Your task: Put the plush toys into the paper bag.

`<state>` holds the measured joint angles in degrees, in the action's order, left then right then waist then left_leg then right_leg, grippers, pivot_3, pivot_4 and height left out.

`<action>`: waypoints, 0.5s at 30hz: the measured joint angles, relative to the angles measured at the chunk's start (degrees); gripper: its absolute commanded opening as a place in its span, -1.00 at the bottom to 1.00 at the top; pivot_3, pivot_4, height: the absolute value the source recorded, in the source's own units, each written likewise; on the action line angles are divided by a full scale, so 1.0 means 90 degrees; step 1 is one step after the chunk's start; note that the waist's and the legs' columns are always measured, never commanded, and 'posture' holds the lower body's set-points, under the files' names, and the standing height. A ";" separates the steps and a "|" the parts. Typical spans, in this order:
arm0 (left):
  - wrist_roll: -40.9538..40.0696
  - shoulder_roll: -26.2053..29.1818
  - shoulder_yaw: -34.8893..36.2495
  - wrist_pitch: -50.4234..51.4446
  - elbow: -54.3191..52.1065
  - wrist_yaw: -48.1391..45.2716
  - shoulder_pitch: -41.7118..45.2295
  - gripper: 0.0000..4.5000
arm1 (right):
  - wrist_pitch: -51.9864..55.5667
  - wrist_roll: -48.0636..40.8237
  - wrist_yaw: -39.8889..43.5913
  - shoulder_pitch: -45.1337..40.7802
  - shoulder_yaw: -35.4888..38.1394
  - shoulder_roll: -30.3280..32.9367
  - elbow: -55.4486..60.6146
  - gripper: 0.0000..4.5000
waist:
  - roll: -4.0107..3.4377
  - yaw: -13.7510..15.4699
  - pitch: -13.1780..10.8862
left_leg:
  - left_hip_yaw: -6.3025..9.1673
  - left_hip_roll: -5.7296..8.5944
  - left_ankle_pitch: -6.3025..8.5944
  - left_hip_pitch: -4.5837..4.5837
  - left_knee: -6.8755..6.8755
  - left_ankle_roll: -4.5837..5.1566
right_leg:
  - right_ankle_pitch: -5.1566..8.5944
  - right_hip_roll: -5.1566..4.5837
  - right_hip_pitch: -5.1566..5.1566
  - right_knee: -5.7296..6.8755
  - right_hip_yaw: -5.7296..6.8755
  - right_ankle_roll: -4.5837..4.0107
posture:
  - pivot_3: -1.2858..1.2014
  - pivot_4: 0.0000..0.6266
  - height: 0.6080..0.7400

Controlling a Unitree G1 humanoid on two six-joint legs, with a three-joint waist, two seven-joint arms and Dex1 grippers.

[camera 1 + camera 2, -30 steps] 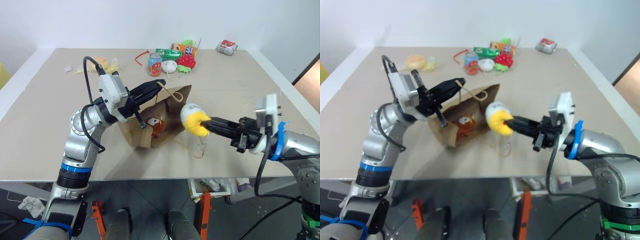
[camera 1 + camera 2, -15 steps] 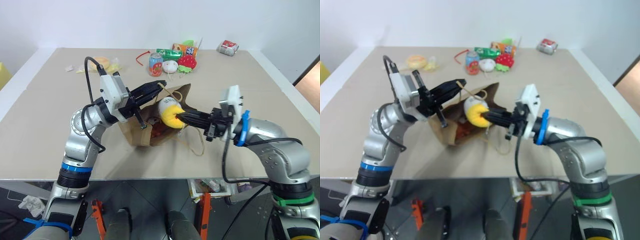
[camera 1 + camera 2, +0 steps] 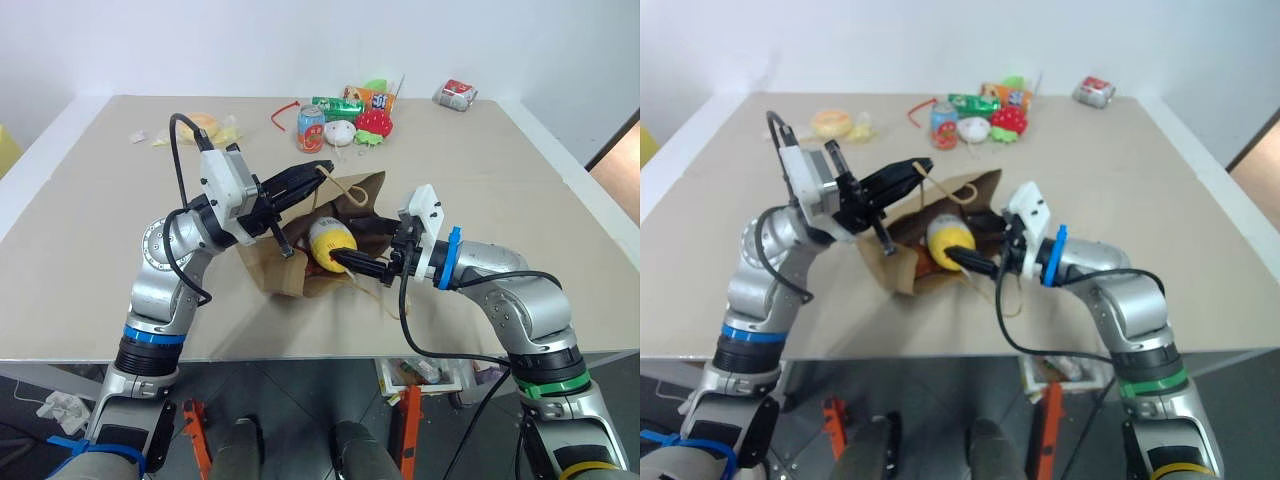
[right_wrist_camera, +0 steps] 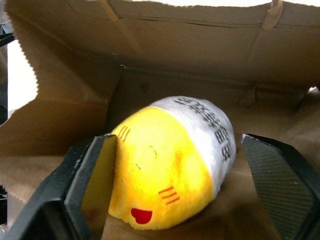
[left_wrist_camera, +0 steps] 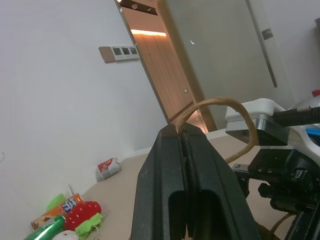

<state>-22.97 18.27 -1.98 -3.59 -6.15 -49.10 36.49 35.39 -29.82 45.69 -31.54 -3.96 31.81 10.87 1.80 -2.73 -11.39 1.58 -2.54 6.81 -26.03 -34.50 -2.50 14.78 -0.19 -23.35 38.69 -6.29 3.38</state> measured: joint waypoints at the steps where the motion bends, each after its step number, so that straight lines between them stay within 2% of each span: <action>1: 0.0000 -0.0002 0.0000 -0.0001 0.0000 -0.0002 0.0000 -1.00 | 0.0047 -0.0062 -0.0030 0.0000 0.0069 -0.0013 0.0001 0.86 | 0.0000 0.0000 0.0000 | 0.0000 0.0000 0.0000 0.0000 0.0000 0.0000 | 0.0000 0.0000 0.0000 0.0000 0.0000 0.0000 | 0.03 -0.52 1.00; 3: 0.0000 -0.0018 -0.0001 -0.0006 0.0001 -0.0004 0.0001 -1.00 | 0.0172 -0.0341 -0.0094 0.0006 0.0480 -0.0010 0.0020 0.86 | -0.0001 0.0000 0.0000 | 0.0000 0.0000 0.0000 -0.0001 0.0000 0.0000 | 0.0000 0.0000 0.0000 0.0000 0.0000 0.0001 | 0.03 -0.52 1.00; 5: -0.0002 -0.0031 0.0002 -0.0016 0.0008 -0.0006 0.0000 -1.00 | 0.0337 -0.1111 0.0034 0.0070 0.1458 0.0276 0.0366 0.86 | -0.0001 0.0016 0.0000 | 0.0002 0.0001 0.0000 -0.0004 0.0000 0.0000 | 0.0001 -0.0001 0.0002 -0.0001 0.0001 0.0003 | 0.03 -0.52 1.00; 9: -0.0011 -0.0087 0.0014 0.0005 0.0051 0.0043 0.0016 -1.00 | 0.0426 -0.1575 0.0088 0.0319 0.2193 0.0515 0.0531 0.86 | 0.0000 0.0006 0.0000 | 0.0002 0.0000 0.0000 0.0000 0.0000 0.0000 | -0.0001 0.0000 0.0002 -0.0001 0.0001 0.0001 | 0.03 -0.52 1.00; 10: -0.0032 -0.0112 0.0026 0.0026 0.0067 0.0092 0.0021 -1.00 | 0.0586 -0.1480 0.0074 0.0818 0.2364 0.0966 0.0553 0.86 | 0.0000 0.0006 0.0001 | 0.0001 0.0001 0.0000 0.0000 -0.0001 0.0000 | -0.0001 -0.0001 0.0003 -0.0001 0.0000 0.0000 | 0.03 -0.52 1.00; 15: -0.0071 -0.0100 0.0081 0.0033 0.0081 0.0119 0.0026 -1.00 | 0.0833 -0.1323 0.0077 0.1591 0.2284 0.1147 0.0683 0.86 | -0.0001 0.0003 0.0001 | 0.0000 0.0001 0.0000 0.0000 -0.0001 0.0000 | 0.0000 0.0000 0.0000 -0.0001 -0.0002 0.0001 | 0.03 -0.52 1.00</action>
<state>-23.61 17.37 -1.25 -3.30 -5.42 -48.03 36.72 42.88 -41.72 46.38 -17.23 16.59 42.14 17.02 1.80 -2.70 -11.39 1.58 -2.54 6.81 -26.04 -34.50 -2.50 14.78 -0.19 -23.34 38.69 -6.31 3.39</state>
